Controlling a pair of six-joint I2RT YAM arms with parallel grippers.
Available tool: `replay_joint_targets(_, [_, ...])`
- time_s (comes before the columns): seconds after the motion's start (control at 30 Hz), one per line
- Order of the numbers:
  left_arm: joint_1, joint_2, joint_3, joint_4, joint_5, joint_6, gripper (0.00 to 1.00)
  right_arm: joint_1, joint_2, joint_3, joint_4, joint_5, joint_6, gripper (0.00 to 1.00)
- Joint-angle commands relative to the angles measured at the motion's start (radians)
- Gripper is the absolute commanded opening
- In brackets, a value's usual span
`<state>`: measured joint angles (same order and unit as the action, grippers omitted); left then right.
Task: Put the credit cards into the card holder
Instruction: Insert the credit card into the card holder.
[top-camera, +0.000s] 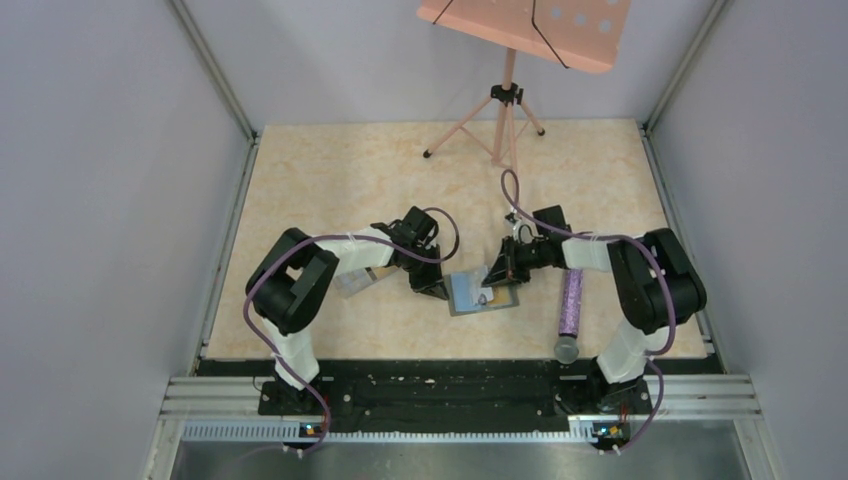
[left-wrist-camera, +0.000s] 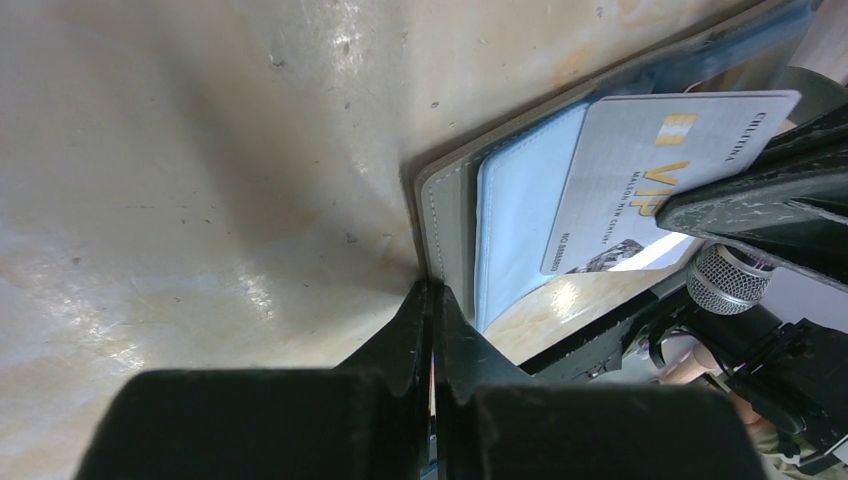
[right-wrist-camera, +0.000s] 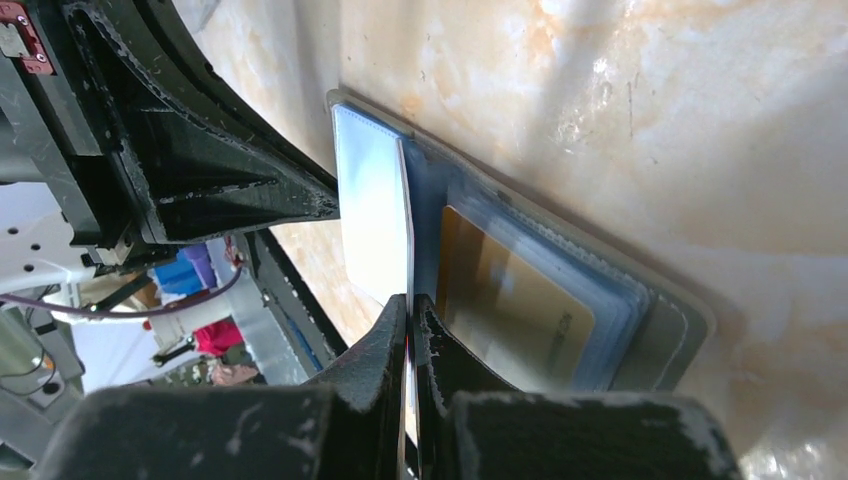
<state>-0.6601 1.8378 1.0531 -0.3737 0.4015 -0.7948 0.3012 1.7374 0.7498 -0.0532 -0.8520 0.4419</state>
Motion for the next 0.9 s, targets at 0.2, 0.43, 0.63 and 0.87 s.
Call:
replay_joint_targets(0.2, [-0.006, 0.024, 0.007, 0.005, -0.003, 0.001, 0.0, -0.011, -0.146, 0.051, -0.087, 0.115, -0.038, 0.0])
replay_joint_targets(0.43, [-0.006, 0.03, 0.009, 0.004, 0.003, 0.002, 0.0, -0.028, -0.123, 0.053, -0.135, 0.134, -0.078, 0.0])
replay_joint_targets(0.63, [-0.006, 0.036, 0.011, 0.006, 0.008, 0.001, 0.0, -0.03, -0.083, 0.042, -0.132, 0.108, -0.087, 0.0])
replay_joint_targets(0.87, [-0.006, 0.044, 0.016, 0.005, 0.014, 0.001, 0.0, -0.031, -0.046, 0.017, -0.092, 0.051, -0.056, 0.0])
